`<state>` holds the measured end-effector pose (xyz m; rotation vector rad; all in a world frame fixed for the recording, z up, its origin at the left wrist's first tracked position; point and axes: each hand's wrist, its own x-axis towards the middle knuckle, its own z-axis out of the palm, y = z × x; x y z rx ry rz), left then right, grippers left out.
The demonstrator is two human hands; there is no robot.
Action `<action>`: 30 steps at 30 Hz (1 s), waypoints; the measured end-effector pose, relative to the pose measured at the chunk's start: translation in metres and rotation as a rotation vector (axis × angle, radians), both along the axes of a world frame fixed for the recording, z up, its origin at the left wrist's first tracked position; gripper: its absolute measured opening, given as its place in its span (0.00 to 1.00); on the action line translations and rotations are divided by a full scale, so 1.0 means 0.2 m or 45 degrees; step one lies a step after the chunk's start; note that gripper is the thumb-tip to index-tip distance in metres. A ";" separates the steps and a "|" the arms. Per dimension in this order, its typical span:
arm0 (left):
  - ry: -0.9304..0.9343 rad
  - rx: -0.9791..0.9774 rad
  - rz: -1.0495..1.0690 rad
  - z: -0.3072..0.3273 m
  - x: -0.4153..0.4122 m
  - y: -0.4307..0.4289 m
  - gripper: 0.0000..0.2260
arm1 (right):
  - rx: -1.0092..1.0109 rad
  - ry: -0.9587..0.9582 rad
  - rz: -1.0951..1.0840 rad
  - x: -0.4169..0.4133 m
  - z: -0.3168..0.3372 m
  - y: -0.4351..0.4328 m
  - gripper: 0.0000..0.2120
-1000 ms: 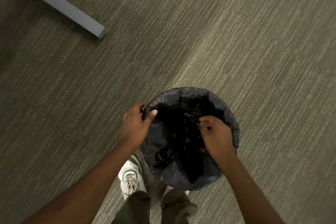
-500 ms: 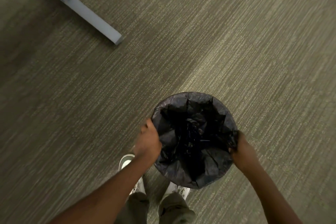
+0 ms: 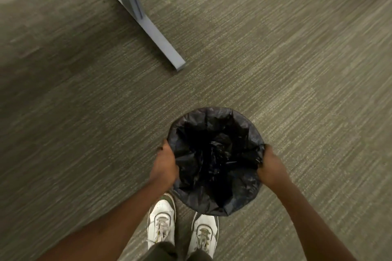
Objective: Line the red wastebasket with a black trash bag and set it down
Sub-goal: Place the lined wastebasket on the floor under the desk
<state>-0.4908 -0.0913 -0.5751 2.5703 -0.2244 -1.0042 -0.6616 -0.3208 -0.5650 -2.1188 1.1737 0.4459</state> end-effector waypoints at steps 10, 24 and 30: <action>-0.153 0.062 0.249 0.01 0.51 0.24 0.37 | -0.086 -0.162 0.479 0.85 -0.02 0.05 0.22; -0.151 0.031 0.414 -0.01 0.90 0.44 0.35 | -0.135 -0.213 0.885 1.47 -0.09 0.18 0.20; -0.177 -0.170 0.451 -0.06 0.95 0.54 0.31 | -0.195 -0.123 0.839 1.53 -0.12 0.24 0.20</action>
